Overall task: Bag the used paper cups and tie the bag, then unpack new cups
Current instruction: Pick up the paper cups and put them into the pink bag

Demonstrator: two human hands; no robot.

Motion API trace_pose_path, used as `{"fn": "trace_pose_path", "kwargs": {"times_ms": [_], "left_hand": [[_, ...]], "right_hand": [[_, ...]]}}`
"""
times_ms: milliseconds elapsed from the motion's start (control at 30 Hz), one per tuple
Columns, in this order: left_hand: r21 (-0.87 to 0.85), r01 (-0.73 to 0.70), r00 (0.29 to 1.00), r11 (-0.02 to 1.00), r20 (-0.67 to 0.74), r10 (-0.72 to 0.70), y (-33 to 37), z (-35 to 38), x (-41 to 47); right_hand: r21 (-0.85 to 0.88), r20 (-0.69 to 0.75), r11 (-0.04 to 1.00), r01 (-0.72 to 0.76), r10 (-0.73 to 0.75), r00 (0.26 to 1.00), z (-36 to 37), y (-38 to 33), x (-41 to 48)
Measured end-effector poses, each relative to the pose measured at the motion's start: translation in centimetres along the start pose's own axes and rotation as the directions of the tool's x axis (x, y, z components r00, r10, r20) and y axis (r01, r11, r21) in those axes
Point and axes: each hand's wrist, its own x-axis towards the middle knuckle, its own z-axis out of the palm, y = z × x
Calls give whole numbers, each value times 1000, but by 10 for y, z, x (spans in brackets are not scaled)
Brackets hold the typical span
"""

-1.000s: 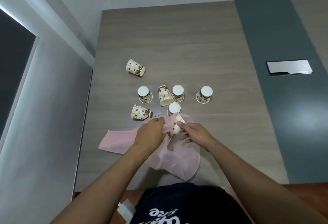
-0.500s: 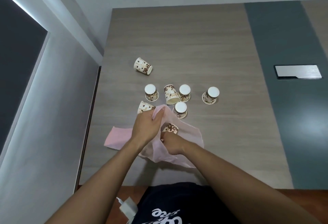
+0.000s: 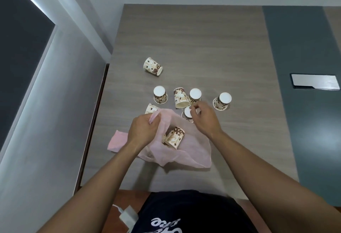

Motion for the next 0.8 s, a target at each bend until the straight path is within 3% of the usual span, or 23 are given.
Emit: {"fn": "trace_pose_path", "kwargs": {"times_ms": [133,200,333,433,567,667,800], "left_hand": [[9,3,997,1000,74,-3,-5,-7,-11],[9,25,996,1000,91,-26,-12,-11,-16],[-49,85,994,995,66,-82,-31,-20,-17],[-32,87,994,996,64,-85,-41,-24,-18],[-28,97,992,995,90,-94,-44,-29,-18],[-60,105,992,993,83,-100,-46,-32,-18],[-155,109,993,982,59,-101,-48,-39,-17]], "right_hand": [[-195,300,981,18,43,953,13,30,15],[-296,378,954,35,84,922,23,38,12],[-255,324,966,-50,134,937,38,44,-2],[-281,236,959,-36,106,966,40,41,-8],[-356,223,934,-24,109,969,36,34,-12],[-249,137,956,-152,190,972,34,27,-17],[183,-40,928,-326,338,940,21,0,-17]]}}
